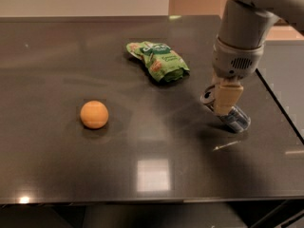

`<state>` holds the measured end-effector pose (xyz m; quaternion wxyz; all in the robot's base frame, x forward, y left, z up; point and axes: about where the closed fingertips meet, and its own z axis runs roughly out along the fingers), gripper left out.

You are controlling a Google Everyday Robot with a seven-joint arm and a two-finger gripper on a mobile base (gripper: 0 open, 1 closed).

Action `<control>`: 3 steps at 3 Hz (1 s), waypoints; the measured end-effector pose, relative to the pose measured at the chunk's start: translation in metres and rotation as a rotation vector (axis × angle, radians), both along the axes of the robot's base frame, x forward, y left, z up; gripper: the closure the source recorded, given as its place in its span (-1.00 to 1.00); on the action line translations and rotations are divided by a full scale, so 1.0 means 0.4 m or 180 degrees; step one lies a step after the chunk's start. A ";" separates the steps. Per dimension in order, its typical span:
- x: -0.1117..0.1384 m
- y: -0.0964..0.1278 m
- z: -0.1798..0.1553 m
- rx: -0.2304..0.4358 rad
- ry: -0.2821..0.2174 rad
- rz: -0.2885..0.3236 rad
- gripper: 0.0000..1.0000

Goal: Knock redbull can over

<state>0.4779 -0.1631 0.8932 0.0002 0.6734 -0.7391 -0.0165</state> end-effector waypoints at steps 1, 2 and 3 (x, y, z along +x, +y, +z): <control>-0.006 0.009 -0.007 0.0020 0.0037 0.0066 -0.74; -0.019 0.024 -0.018 0.0059 0.0095 0.0156 -1.00; -0.054 0.040 -0.052 0.0182 0.0167 0.0262 -1.00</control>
Offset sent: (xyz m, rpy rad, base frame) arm -0.0400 0.0039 -0.0105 -0.0134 0.1642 0.0888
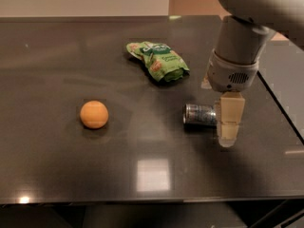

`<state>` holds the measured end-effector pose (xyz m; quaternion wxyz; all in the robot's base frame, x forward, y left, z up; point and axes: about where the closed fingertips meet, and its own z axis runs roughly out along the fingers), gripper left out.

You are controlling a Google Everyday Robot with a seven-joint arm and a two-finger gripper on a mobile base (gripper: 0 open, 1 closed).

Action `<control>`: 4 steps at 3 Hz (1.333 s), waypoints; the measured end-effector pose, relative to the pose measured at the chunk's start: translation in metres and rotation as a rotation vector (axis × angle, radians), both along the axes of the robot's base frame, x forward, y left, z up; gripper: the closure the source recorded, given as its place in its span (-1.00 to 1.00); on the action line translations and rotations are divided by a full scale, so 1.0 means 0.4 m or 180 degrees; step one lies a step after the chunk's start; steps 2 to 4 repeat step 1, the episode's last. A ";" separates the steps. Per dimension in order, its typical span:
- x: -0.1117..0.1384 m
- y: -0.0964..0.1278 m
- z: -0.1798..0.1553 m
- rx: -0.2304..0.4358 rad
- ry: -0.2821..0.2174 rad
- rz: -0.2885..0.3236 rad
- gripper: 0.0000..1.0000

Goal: Knock redbull can over

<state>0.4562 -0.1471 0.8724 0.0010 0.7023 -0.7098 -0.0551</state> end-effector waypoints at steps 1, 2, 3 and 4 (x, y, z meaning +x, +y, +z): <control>0.015 0.007 0.000 0.0032 -0.0083 -0.0011 -1.00; 0.015 0.007 0.000 0.0032 -0.0083 -0.0011 -1.00; 0.015 0.007 0.000 0.0032 -0.0083 -0.0011 -1.00; 0.015 0.007 0.000 0.0032 -0.0083 -0.0011 -1.00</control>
Offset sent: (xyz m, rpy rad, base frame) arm 0.0000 0.0000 0.0000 0.0000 0.0000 0.0000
